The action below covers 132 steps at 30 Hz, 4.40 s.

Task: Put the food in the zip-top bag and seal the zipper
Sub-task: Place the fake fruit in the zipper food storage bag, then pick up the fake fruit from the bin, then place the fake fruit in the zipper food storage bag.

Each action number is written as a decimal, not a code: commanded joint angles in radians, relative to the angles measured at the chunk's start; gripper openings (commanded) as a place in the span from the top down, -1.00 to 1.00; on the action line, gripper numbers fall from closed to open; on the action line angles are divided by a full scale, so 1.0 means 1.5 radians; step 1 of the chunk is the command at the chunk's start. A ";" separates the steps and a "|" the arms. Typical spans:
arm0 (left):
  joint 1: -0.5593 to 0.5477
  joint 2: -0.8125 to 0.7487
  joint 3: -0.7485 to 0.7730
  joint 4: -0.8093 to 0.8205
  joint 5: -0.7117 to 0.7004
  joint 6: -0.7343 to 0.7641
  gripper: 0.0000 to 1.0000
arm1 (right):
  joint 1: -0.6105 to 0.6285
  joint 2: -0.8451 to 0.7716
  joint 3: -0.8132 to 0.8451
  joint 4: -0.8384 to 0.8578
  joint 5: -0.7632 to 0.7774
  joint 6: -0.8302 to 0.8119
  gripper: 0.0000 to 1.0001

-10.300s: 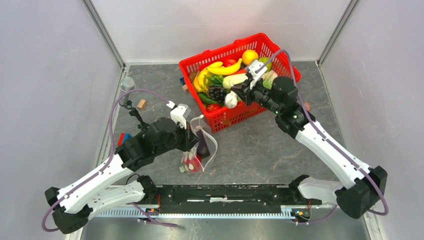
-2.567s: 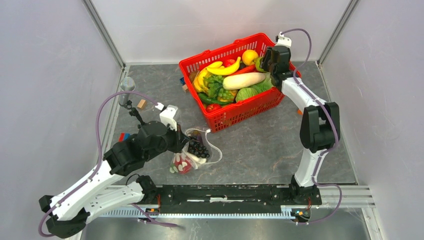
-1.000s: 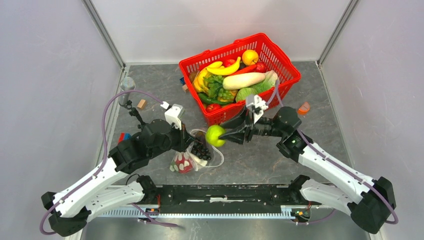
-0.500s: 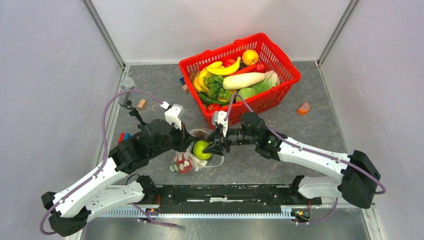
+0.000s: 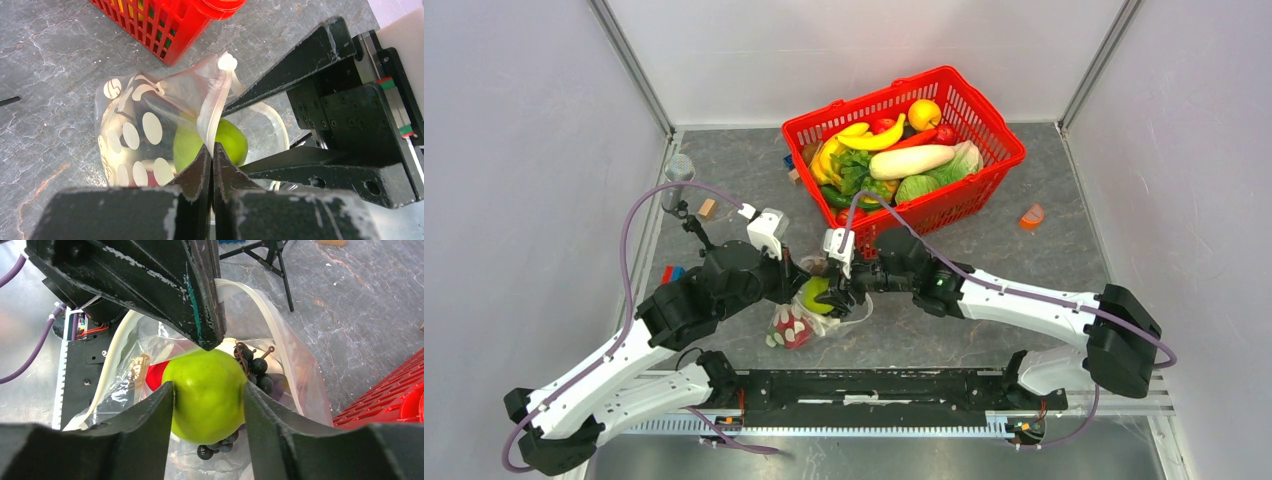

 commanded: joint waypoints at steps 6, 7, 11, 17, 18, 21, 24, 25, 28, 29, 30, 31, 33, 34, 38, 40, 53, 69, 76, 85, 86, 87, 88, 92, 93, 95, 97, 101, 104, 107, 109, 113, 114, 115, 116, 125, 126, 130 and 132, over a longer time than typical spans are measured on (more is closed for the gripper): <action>0.002 -0.013 0.001 0.027 -0.018 -0.009 0.88 | 0.002 -0.071 -0.036 0.072 -0.043 0.000 -0.52; 0.003 -0.014 0.001 0.027 -0.019 -0.009 0.88 | 0.002 -0.079 -0.038 0.076 -0.046 0.001 -0.53; 0.003 -0.015 0.000 0.028 -0.022 -0.009 0.88 | 0.001 -0.120 -0.043 0.082 -0.040 -0.003 -0.56; 0.003 -0.014 0.000 0.029 -0.019 -0.010 0.87 | 0.001 -0.181 -0.059 0.100 0.027 -0.010 -0.59; 0.003 -0.014 -0.001 0.029 -0.019 -0.010 0.87 | 0.000 -0.190 -0.060 0.100 0.050 -0.012 -0.59; 0.003 -0.016 -0.004 0.029 -0.018 -0.011 0.87 | 0.000 -0.217 -0.063 0.096 0.207 -0.019 -0.60; 0.002 -0.015 -0.004 0.030 -0.015 -0.012 0.87 | -0.021 -0.227 -0.032 0.065 0.383 -0.038 -0.62; 0.003 -0.014 -0.003 0.029 -0.013 -0.011 0.87 | -0.038 -0.223 -0.007 0.038 0.413 -0.045 -0.53; 0.003 -0.016 -0.002 0.027 -0.013 -0.011 0.87 | -0.118 -0.212 0.087 -0.050 0.418 -0.047 -0.50; 0.003 -0.018 -0.003 0.027 -0.013 -0.012 0.87 | -0.145 -0.208 0.109 -0.064 0.408 -0.049 -0.53; 0.003 -0.019 -0.004 0.028 -0.016 -0.012 0.87 | -0.164 -0.201 0.124 -0.070 0.413 -0.051 -0.55; 0.003 -0.019 -0.005 0.028 -0.017 -0.012 0.87 | -0.187 -0.193 0.136 -0.073 0.425 -0.049 -0.60; 0.002 -0.018 -0.004 0.029 -0.017 -0.013 0.87 | -0.230 -0.165 0.164 -0.082 0.444 -0.048 -0.71; 0.003 -0.017 -0.003 0.029 -0.015 -0.012 0.87 | -0.249 -0.142 0.187 -0.087 0.451 -0.044 -0.73; 0.003 -0.016 -0.005 0.030 -0.010 -0.013 0.87 | -0.335 -0.043 0.280 -0.134 0.415 -0.011 -0.80; 0.003 -0.018 -0.007 0.030 -0.011 -0.012 0.87 | -0.378 0.009 0.323 -0.143 0.387 0.027 -0.83; 0.003 -0.017 0.000 0.014 -0.028 -0.002 0.86 | -0.536 0.405 0.658 -0.203 0.212 0.142 -0.91; 0.003 -0.012 0.008 0.005 -0.031 0.007 0.86 | -0.545 0.592 0.774 -0.212 0.198 0.148 -0.91; 0.003 -0.020 0.003 0.004 -0.034 0.002 0.86 | -0.546 0.603 0.774 -0.178 0.178 0.151 -0.51; 0.003 -0.029 0.000 0.003 -0.034 -0.004 0.85 | -0.548 0.468 0.656 -0.086 0.143 0.172 -0.03; 0.003 -0.030 -0.001 0.002 -0.034 -0.004 0.86 | -0.548 0.454 0.645 -0.076 0.142 0.169 -0.03; 0.003 -0.030 -0.002 0.003 -0.034 -0.005 0.86 | -0.549 0.436 0.633 -0.072 0.141 0.167 -0.03; 0.003 -0.031 -0.002 0.003 -0.032 -0.006 0.86 | -0.550 0.419 0.616 -0.063 0.139 0.166 -0.04; 0.002 -0.033 -0.003 0.003 -0.027 -0.009 0.86 | -0.555 0.347 0.547 -0.036 0.109 0.174 -0.05; 0.003 -0.034 -0.003 0.003 -0.027 -0.010 0.86 | -0.556 0.327 0.529 -0.030 0.096 0.176 -0.04; 0.003 -0.036 -0.003 0.003 -0.025 -0.011 0.86 | -0.557 0.285 0.484 -0.015 0.068 0.183 -0.05; 0.003 -0.036 -0.003 0.004 -0.026 -0.011 0.86 | -0.557 0.235 0.418 0.012 0.036 0.199 -0.04; 0.003 -0.032 -0.004 0.011 -0.024 -0.010 0.86 | -0.555 0.121 0.266 0.117 -0.093 0.251 -0.04; 0.003 -0.025 -0.003 0.016 -0.019 -0.010 0.86 | -0.539 0.026 0.171 0.164 -0.146 0.263 -0.04; 0.003 -0.020 -0.002 0.022 -0.015 -0.008 0.86 | -0.517 -0.061 0.089 0.176 -0.157 0.250 -0.06; 0.003 -0.019 -0.004 0.027 -0.013 -0.009 0.86 | -0.499 -0.109 0.041 0.178 -0.160 0.252 -0.06; 0.003 -0.025 -0.009 0.037 -0.015 -0.013 0.86 | -0.436 -0.190 -0.048 0.179 -0.167 0.245 -0.06; 0.003 -0.026 -0.009 0.038 -0.014 -0.013 0.86 | -0.413 -0.206 -0.062 0.175 -0.167 0.237 -0.06; 0.003 -0.027 -0.009 0.038 -0.014 -0.014 0.86 | -0.386 -0.217 -0.074 0.168 -0.167 0.231 -0.06; 0.002 -0.027 -0.009 0.037 -0.014 -0.014 0.86 | -0.361 -0.228 -0.083 0.159 -0.169 0.225 -0.06; 0.003 -0.024 -0.014 0.039 -0.011 -0.018 0.86 | -0.158 -0.243 -0.138 0.111 -0.144 0.163 -0.08; 0.003 -0.022 -0.012 0.040 -0.011 -0.018 0.86 | -0.140 -0.235 -0.137 0.111 -0.136 0.158 -0.08; 0.002 -0.017 -0.008 0.040 -0.009 -0.017 0.86 | -0.057 -0.182 -0.114 0.108 -0.098 0.134 -0.10; 0.003 -0.017 -0.008 0.040 -0.007 -0.016 0.87 | -0.023 -0.147 -0.096 0.100 -0.056 0.127 -0.10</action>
